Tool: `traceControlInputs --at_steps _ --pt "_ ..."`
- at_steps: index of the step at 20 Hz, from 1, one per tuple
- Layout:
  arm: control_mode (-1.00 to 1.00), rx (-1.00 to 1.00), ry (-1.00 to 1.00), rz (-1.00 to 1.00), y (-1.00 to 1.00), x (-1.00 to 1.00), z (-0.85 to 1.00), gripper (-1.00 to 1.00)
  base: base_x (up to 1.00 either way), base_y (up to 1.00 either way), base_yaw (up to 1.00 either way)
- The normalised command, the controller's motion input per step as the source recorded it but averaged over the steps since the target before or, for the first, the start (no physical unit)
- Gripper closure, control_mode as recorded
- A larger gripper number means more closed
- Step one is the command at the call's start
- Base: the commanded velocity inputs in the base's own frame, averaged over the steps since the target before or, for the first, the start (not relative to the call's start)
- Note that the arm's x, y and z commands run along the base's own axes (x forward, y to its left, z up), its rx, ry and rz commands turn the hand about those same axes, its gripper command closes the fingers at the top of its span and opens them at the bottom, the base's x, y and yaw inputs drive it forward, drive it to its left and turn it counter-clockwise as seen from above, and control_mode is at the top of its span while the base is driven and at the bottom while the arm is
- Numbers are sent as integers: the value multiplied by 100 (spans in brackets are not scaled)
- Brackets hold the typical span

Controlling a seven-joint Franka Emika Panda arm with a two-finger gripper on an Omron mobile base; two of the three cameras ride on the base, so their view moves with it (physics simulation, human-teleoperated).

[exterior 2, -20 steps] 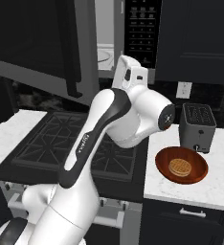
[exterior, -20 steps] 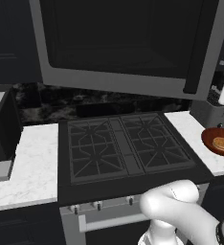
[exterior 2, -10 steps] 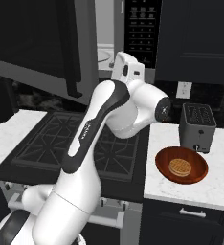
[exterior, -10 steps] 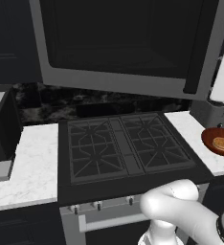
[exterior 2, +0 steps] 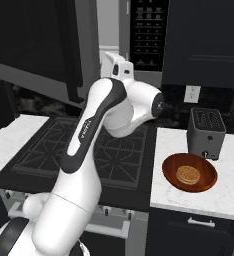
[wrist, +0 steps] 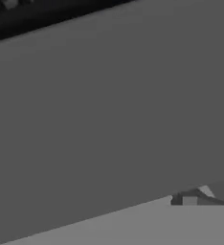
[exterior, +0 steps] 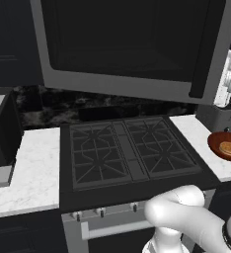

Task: Open the microwave, place the bowl with waffle inside the microwave, then close the microwave door and turn it on.

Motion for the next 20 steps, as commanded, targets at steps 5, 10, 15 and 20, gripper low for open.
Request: traceControlInputs --at_steps 5,10,15,20 --pt "-100 0 0 23 65 -51 4 -100 0 0 0" --pt "-100 0 -3 23 77 -51 19 -100 0 0 0" --pt "-100 -2 -5 23 84 -71 17 -100 0 0 0" --pt "-100 -7 -8 24 93 -93 2 -100 0 0 0"
